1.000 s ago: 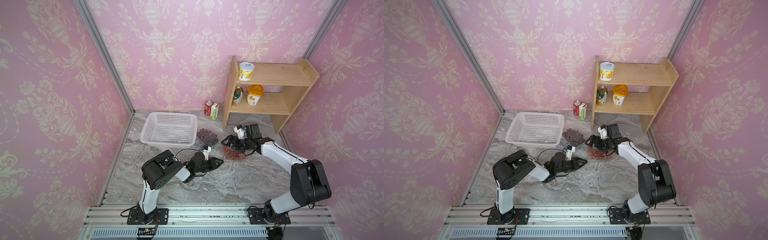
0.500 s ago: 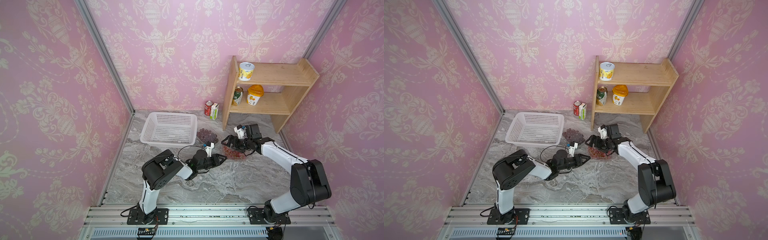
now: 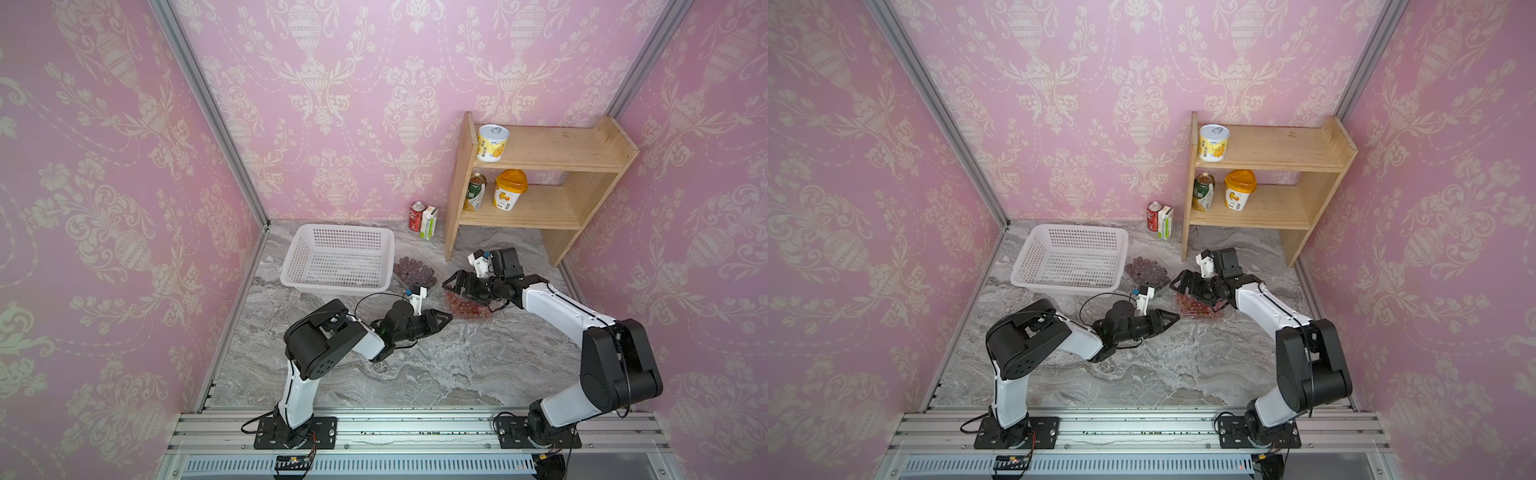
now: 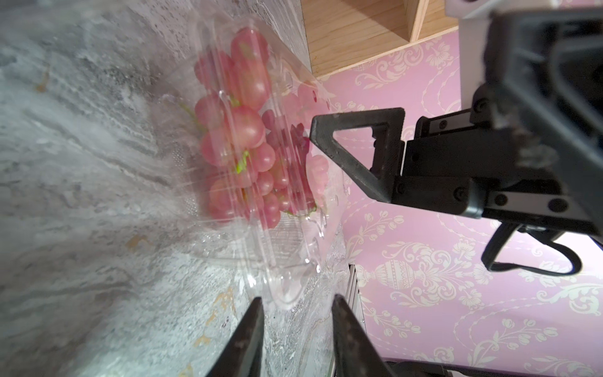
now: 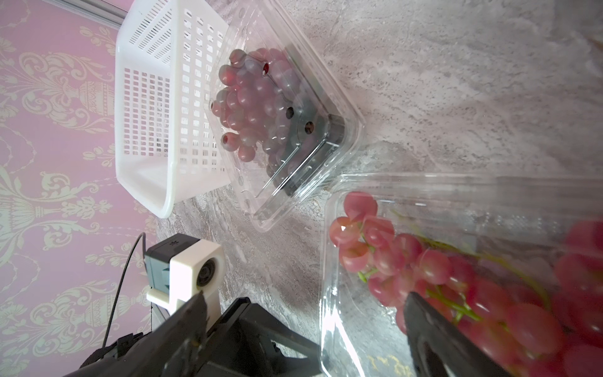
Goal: Pack grapes into containers
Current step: Close the packing box at the center of the board.
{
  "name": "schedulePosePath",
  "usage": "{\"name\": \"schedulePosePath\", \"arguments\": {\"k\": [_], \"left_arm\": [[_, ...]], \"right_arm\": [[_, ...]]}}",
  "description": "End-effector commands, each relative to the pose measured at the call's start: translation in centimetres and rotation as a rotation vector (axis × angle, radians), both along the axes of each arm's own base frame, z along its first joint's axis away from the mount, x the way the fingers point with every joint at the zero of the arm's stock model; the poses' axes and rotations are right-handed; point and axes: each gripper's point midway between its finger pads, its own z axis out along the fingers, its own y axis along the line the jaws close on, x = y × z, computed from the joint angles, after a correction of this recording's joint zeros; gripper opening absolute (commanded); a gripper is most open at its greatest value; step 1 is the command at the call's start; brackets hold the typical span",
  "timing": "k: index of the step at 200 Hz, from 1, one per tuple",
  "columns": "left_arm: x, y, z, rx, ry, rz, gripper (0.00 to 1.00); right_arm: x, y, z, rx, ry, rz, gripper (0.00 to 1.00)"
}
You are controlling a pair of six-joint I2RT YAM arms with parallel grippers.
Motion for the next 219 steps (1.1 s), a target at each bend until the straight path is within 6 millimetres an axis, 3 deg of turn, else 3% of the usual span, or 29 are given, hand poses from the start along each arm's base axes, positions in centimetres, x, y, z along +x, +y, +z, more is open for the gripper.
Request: {"name": "schedulePosePath", "arguments": {"k": [1, 87, 92, 136, 169, 174, 219], "left_arm": [[-0.1, 0.1, 0.3, 0.005, 0.008, 0.016, 0.37], [0.1, 0.3, -0.4, -0.004, 0.047, 0.045, 0.36], [-0.5, 1.0, -1.4, 0.016, 0.067, 0.048, 0.36], [-0.9, 1.4, -0.9, 0.02, 0.075, 0.06, 0.36], [-0.6, 0.4, -0.3, 0.015, 0.053, 0.041, 0.37], [-0.1, -0.2, 0.8, -0.003, 0.034, 0.039, 0.37], [0.5, -0.4, 0.1, -0.006, 0.04, 0.051, 0.37]], "right_arm": [[-0.2, 0.0, -1.0, -0.013, 0.028, -0.008, 0.95], [-0.2, 0.0, -1.2, -0.011, 0.03, -0.012, 0.95], [-0.2, 0.0, -1.3, -0.013, 0.031, -0.011, 0.95], [-0.1, 0.0, -1.4, -0.01, 0.033, -0.012, 0.95], [-0.1, 0.0, -1.5, -0.009, 0.034, -0.015, 0.95], [-0.1, 0.0, -1.5, -0.008, 0.035, -0.014, 0.95], [-0.4, -0.1, -1.4, -0.011, 0.032, -0.015, 0.95]]}}
